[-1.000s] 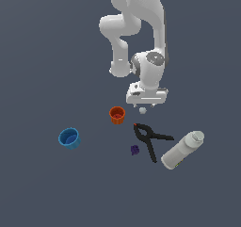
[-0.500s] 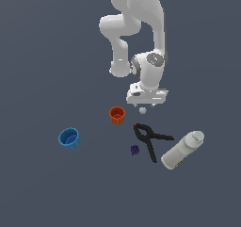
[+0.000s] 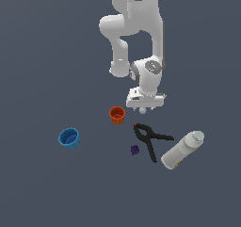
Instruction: Pick up a designated object from a clutter of objects.
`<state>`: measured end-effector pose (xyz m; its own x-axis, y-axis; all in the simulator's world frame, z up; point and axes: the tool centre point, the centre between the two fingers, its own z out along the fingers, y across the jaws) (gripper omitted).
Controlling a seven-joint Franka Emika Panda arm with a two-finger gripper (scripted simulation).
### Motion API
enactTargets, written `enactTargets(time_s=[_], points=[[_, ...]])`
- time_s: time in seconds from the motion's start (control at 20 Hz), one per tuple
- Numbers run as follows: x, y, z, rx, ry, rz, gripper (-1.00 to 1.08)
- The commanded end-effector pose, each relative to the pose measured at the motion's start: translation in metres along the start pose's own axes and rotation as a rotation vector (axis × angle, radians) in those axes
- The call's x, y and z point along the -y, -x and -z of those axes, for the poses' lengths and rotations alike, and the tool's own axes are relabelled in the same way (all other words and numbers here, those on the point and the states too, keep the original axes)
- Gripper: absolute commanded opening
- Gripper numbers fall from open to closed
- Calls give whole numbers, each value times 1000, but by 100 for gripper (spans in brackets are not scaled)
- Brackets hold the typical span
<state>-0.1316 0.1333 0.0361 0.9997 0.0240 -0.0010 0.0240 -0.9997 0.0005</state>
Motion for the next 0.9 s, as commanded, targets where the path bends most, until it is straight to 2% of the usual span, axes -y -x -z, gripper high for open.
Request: enactTargets(time_s=[0.0,0.45,0.5,0.85], points=[[0,0,-8,-1,0,0,100],[1,-1,-15,-1,0,0,100],[1,-1,-15,-1,0,0,-100],[1,-1,-15,-1,0,0,-100]])
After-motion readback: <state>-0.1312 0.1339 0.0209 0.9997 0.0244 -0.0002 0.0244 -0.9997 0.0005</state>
